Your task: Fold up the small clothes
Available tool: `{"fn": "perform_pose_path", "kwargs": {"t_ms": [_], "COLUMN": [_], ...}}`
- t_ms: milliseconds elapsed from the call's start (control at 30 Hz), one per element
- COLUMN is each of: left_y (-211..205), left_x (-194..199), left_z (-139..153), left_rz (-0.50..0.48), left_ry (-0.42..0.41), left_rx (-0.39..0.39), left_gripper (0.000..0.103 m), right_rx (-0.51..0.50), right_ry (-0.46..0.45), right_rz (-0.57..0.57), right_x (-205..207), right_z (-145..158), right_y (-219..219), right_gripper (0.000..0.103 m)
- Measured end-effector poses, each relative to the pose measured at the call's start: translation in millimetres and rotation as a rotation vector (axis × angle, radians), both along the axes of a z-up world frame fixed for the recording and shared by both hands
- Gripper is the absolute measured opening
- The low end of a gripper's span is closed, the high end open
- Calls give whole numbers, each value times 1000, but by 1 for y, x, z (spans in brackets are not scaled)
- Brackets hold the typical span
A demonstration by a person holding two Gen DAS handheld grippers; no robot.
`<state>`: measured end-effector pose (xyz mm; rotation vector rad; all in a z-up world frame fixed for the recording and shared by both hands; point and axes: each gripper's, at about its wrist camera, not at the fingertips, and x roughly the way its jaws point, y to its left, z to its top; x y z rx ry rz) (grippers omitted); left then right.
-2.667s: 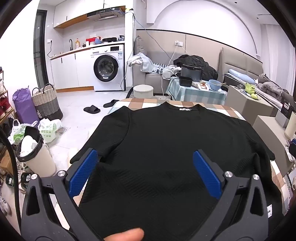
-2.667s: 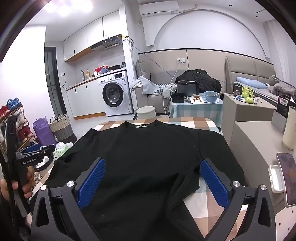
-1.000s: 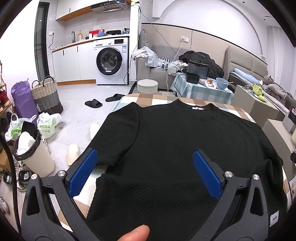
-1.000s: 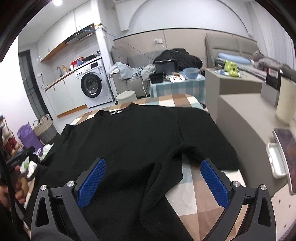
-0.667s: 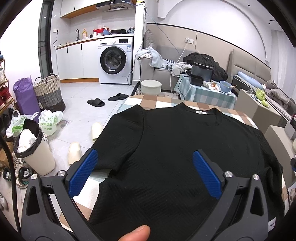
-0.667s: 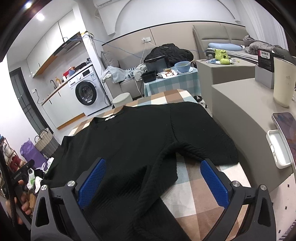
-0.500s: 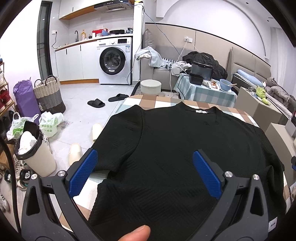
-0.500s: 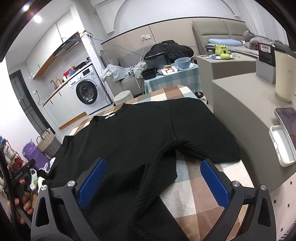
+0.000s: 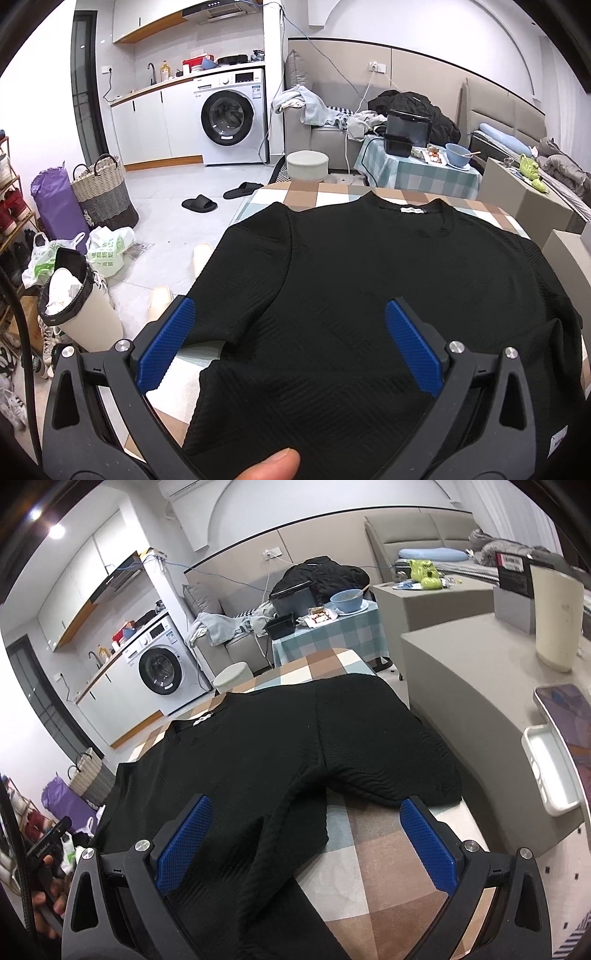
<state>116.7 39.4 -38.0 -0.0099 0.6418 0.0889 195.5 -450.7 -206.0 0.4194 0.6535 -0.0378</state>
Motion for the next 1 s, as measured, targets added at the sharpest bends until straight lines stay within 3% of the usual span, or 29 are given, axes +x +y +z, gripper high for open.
{"fn": "perform_pose_path", "kwargs": {"t_ms": [633,833,1000], "left_y": [7,14,22], "left_x": [15,23,33], "left_z": [3,4,-1], "left_rz": [-23,-16,-5], "left_ry": [-11,-14,-6], "left_rx": [21,14,4], "left_gripper": [103,103,103], "right_rx": [36,85,201], "right_ry": [40,63,94], "right_rz": [-94,-146,-199], "right_x": [12,13,10], "right_z": [-5,-12,-23], "right_y": [-22,-34,-56], "right_gripper": [103,103,103]}}
